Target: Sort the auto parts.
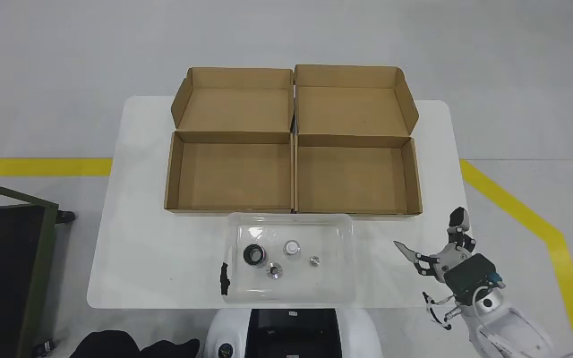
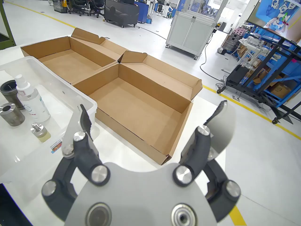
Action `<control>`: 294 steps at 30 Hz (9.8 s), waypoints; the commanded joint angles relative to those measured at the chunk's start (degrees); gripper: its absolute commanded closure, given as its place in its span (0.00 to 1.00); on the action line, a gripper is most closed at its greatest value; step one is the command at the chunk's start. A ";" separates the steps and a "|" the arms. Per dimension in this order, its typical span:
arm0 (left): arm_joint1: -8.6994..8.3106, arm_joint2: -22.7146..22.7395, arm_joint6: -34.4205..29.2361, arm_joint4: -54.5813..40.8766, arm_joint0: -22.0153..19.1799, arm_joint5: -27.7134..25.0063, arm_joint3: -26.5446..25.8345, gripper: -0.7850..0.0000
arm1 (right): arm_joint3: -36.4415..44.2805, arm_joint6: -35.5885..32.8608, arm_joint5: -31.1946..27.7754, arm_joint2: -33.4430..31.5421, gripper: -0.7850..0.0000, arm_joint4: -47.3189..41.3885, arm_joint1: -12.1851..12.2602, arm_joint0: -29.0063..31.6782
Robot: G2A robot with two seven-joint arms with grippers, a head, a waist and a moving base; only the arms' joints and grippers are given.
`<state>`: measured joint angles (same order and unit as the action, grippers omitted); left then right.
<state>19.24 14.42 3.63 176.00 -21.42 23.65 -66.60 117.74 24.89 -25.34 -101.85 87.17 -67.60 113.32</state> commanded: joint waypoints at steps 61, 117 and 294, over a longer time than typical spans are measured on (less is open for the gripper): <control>0.00 0.00 0.00 0.00 0.00 0.00 0.00 0.00 | -5.48 -35.58 -26.48 34.15 0.00 -1.03 0.24 -30.27; 0.00 0.00 0.00 0.00 0.00 0.00 0.00 0.00 | -8.71 -39.50 -25.57 38.18 1.00 -5.64 2.09 -36.60; 0.00 0.00 0.00 0.00 0.00 0.00 0.00 0.00 | -39.28 -29.15 -16.22 38.82 0.00 -13.37 0.17 -58.86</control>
<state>19.24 14.42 3.63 176.00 -21.42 23.65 -66.60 77.90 -4.18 -41.52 -62.90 73.59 -67.49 54.43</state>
